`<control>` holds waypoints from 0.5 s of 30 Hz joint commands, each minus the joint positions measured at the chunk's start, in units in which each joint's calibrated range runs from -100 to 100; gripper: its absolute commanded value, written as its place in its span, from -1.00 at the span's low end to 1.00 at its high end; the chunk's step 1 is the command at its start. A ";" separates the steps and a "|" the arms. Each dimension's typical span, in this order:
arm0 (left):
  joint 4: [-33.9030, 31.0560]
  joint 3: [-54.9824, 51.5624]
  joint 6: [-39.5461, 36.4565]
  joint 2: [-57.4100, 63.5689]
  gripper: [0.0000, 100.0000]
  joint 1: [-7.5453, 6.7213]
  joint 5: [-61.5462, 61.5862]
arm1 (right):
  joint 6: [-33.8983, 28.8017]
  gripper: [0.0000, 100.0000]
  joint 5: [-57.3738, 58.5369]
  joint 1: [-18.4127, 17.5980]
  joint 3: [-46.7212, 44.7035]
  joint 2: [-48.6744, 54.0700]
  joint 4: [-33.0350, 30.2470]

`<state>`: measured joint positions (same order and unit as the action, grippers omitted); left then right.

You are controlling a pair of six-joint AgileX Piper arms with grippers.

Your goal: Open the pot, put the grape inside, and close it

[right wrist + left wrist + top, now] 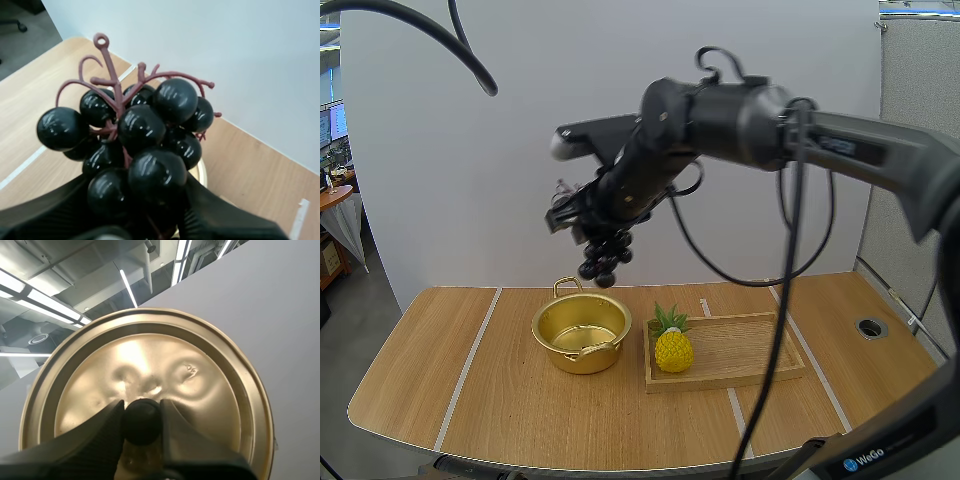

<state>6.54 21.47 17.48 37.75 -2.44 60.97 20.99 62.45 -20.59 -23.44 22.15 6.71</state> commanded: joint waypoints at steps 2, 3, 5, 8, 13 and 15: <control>-0.43 0.30 -0.26 0.26 -1.00 -0.19 -1.91 | 0.36 -1.00 -4.57 -0.27 0.67 -5.43 -0.10; -0.43 0.30 -0.26 0.26 -1.00 -0.19 -1.91 | 0.36 -1.00 -5.56 -0.27 0.67 -7.08 -0.38; -0.43 0.30 -0.26 0.26 -1.00 -0.19 -1.91 | 0.36 -1.00 -7.12 -0.27 0.67 -10.27 -0.49; -0.43 0.30 -0.26 0.26 -1.00 -0.19 -1.91 | 0.36 -1.00 -9.50 -0.27 0.67 -14.34 -0.49; -0.43 0.30 -0.26 0.26 -1.00 -0.19 -1.91 | 0.36 -1.00 -12.63 -0.27 0.67 -20.14 -0.49; -0.43 0.30 -0.26 0.26 -1.00 -0.19 -1.91 | 0.36 -1.00 -13.25 -0.27 0.67 -22.02 -0.49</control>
<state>6.54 21.47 17.48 37.75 -2.44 60.97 20.99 52.13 -20.77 -23.29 3.25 6.64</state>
